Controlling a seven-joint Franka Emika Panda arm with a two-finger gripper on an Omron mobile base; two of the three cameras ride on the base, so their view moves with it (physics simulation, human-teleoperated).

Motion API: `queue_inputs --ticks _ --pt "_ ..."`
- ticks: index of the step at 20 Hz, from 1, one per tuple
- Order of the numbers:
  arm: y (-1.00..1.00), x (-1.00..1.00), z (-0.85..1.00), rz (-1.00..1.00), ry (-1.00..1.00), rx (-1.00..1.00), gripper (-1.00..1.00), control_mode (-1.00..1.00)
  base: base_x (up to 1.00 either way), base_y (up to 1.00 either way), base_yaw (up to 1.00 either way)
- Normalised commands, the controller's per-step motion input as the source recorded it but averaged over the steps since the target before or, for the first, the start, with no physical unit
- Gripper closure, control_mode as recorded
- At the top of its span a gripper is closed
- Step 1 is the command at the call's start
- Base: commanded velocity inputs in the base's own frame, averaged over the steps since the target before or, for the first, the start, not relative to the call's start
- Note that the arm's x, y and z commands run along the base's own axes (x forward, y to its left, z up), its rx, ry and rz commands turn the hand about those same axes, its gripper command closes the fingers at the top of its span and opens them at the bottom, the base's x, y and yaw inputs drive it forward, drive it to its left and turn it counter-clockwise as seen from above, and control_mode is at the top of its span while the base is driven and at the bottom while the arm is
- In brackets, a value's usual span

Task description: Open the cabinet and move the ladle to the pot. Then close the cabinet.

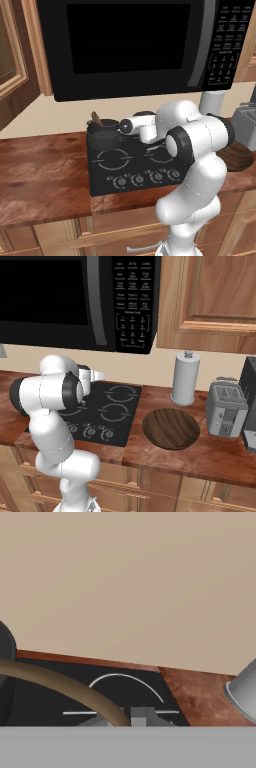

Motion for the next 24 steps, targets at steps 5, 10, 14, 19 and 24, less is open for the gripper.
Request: queue_inputs --ticks 5,10,14,19,24 --pt "0.00 0.00 0.00 -0.03 0.00 0.00 1.00 -1.00 0.00 0.00 0.00" --pt "0.00 0.06 0.00 0.00 0.00 0.00 1.00 -1.00 0.00 0.00 0.00" --pt "0.00 0.18 0.00 0.00 0.00 0.00 1.00 -1.00 0.00 0.00 0.00" --pt "0.00 0.17 0.00 0.00 0.01 0.00 1.00 -1.00 0.00 0.00 0.00" --pt "0.00 0.02 0.00 0.00 0.02 -0.01 1.00 -1.00 0.00 0.00 0.00"
